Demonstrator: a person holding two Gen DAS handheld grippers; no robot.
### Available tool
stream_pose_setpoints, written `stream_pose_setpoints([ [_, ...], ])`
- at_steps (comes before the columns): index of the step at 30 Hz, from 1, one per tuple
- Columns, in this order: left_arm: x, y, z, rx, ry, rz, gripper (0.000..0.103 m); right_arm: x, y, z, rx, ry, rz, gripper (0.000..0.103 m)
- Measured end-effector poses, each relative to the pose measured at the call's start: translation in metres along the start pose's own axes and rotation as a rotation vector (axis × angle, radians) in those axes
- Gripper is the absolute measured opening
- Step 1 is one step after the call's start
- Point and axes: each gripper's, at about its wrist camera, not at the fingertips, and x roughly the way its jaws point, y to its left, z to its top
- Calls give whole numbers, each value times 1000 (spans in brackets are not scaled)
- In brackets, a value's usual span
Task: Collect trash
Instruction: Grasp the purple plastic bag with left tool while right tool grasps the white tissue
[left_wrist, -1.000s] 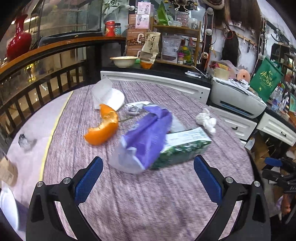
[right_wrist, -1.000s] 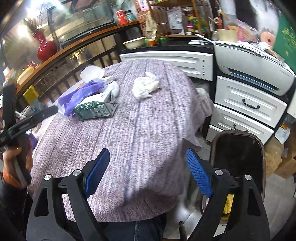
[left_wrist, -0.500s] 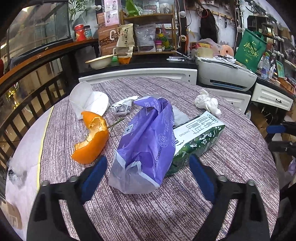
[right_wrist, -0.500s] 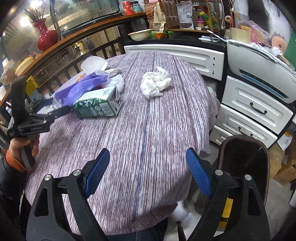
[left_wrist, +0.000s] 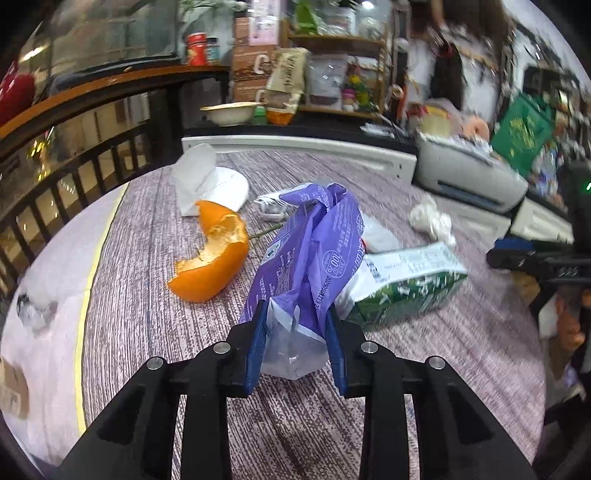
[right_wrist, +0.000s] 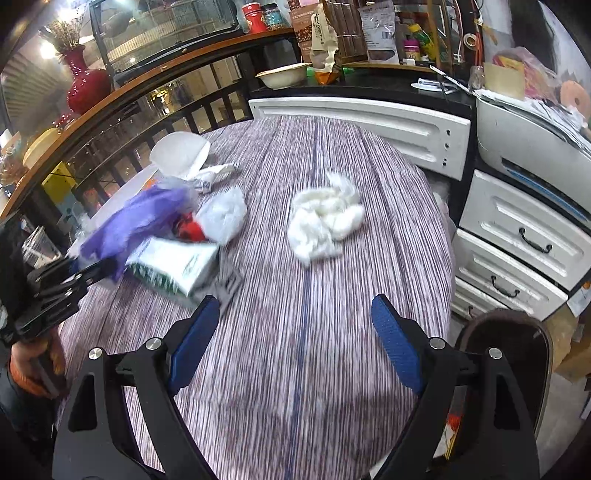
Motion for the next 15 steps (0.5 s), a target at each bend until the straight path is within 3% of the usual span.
stream_pose_setpoints([
  [5,-20,1,5,-61,-65,-11,30,31,0,24,-28,33,-58,83],
  [8,-24,-5,5,-64,-79,-9,30,50,0,35,-50,58,-95,75],
  [11,-25,-10,4,-73,-87,1,30,68,-4,40,-61,99,-125,61],
  [15,-27,-10,3,-115,-104,-28,30,68,-8,40,-68,92,-153,29],
])
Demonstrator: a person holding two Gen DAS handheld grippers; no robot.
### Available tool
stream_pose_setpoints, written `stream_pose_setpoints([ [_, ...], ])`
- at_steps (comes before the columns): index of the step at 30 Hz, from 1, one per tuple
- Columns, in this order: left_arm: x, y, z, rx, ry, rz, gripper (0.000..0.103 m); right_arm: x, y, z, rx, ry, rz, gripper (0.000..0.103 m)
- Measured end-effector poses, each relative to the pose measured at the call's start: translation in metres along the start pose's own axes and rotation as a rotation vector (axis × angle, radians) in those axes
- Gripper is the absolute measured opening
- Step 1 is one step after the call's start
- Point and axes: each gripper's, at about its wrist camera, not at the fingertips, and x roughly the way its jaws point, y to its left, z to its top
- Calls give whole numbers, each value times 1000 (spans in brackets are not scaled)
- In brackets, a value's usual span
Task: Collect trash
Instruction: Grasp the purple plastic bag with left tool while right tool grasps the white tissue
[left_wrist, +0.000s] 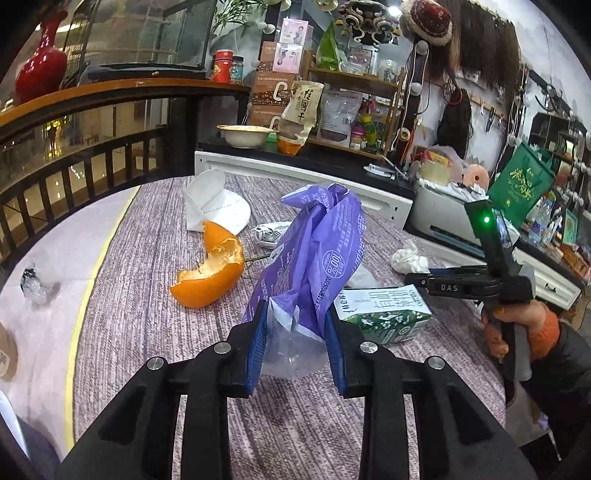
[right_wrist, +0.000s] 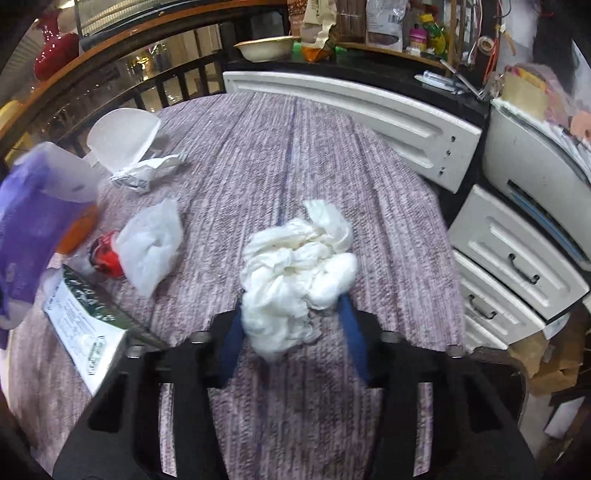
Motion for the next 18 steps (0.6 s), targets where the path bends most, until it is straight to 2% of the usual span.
stream_pose_setpoints([
  [1,0,0,0,-9,-1,-9,30,-3,-2,-1,9,-4,14,22],
  [2,-1,-1,-1,-12,-2,-12,30,-6,-4,-3,18,-13,29,19],
  [4,-2,-4,0,-13,-12,-7,30,-13,-6,-7,24,-30,31,17],
  [10,-12,-10,1,-34,-51,-2,30,-39,-10,-25,35,-75,41,16],
  [18,-26,-39,-4,10,-65,-7,29,-85,-18,-57,46,-150,49,16],
])
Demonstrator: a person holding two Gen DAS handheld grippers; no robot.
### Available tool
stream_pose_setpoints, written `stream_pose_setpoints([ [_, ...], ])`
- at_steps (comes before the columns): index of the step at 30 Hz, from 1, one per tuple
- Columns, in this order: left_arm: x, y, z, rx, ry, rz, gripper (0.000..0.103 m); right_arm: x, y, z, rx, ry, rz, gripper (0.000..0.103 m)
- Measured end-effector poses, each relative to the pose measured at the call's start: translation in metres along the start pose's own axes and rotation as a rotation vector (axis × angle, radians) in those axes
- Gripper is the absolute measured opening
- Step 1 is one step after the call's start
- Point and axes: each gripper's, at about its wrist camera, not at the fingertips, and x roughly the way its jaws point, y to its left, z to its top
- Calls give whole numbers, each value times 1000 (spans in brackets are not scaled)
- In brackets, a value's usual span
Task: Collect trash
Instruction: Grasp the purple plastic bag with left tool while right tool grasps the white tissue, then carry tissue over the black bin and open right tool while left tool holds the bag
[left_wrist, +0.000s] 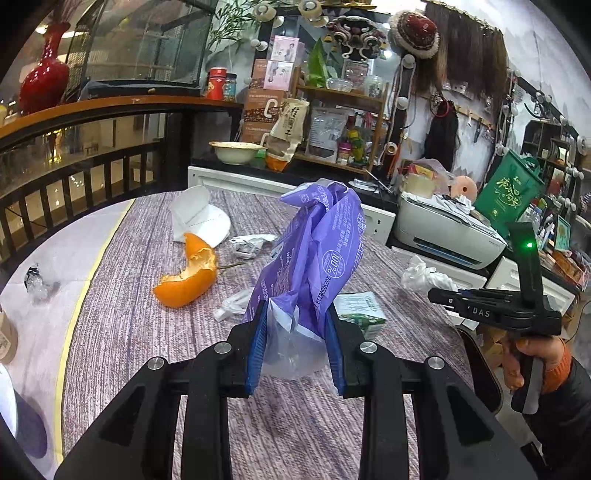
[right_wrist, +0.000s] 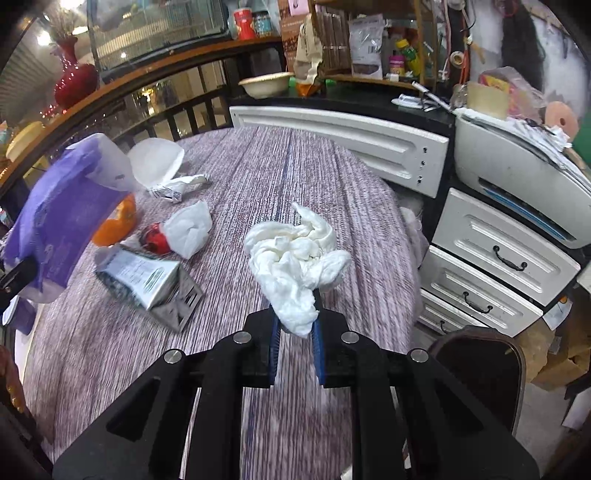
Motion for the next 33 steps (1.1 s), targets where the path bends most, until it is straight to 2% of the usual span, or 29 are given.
stream_pose_setpoints([
  [7,-7,-31,-5,6,-9,-48,29,-43,-6,-23,-3,-64,-18,16],
  [18,-9,-90,-12,46,-18,-154,29,-90,-38,-62,81,-113,-44,16],
  [27,-2,-132,-19,70,0,-229,29,-109,-75,-98,167,-109,-100,16],
  [33,2,-157,-21,99,11,-268,29,-109,-109,-123,257,-76,-148,16],
])
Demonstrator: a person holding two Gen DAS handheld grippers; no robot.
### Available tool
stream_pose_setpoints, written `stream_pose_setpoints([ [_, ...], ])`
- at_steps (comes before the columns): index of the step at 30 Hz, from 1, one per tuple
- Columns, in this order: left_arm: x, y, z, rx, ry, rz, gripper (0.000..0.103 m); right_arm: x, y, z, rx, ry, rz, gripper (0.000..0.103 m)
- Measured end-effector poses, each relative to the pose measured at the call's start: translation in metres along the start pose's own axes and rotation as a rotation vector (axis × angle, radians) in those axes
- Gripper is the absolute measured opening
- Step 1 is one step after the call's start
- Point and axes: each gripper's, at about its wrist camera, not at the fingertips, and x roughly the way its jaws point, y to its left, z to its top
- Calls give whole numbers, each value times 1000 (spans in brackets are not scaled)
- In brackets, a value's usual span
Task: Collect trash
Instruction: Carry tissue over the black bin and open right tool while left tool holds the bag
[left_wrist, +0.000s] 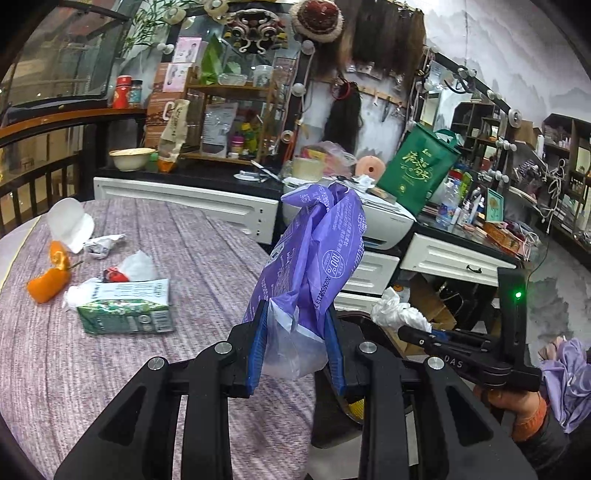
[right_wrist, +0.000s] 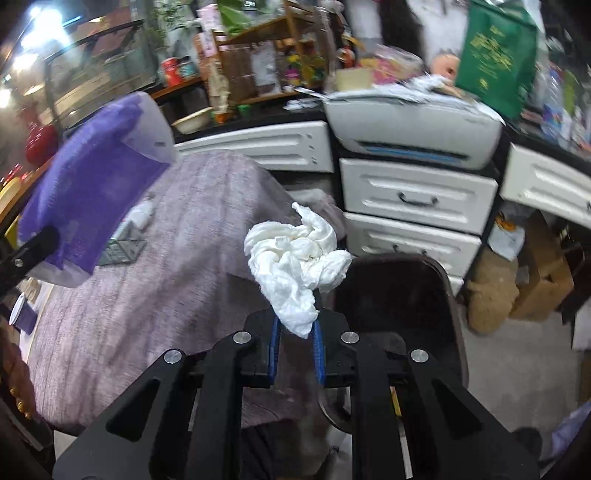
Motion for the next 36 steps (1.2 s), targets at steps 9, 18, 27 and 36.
stream_pose_setpoints([
  [9,21,-33,-2,39,38,-55,29,36,-52,-26,106,94,-67,16],
  [18,40,-56,-9,63,90,-100,29,89,-77,-56,147,219,-139,20],
  [27,60,-76,-19,89,147,-138,29,90,-94,-76,190,238,-182,76],
  [36,84,-96,-27,107,213,-183,29,56,-116,-73,248,167,-227,76],
])
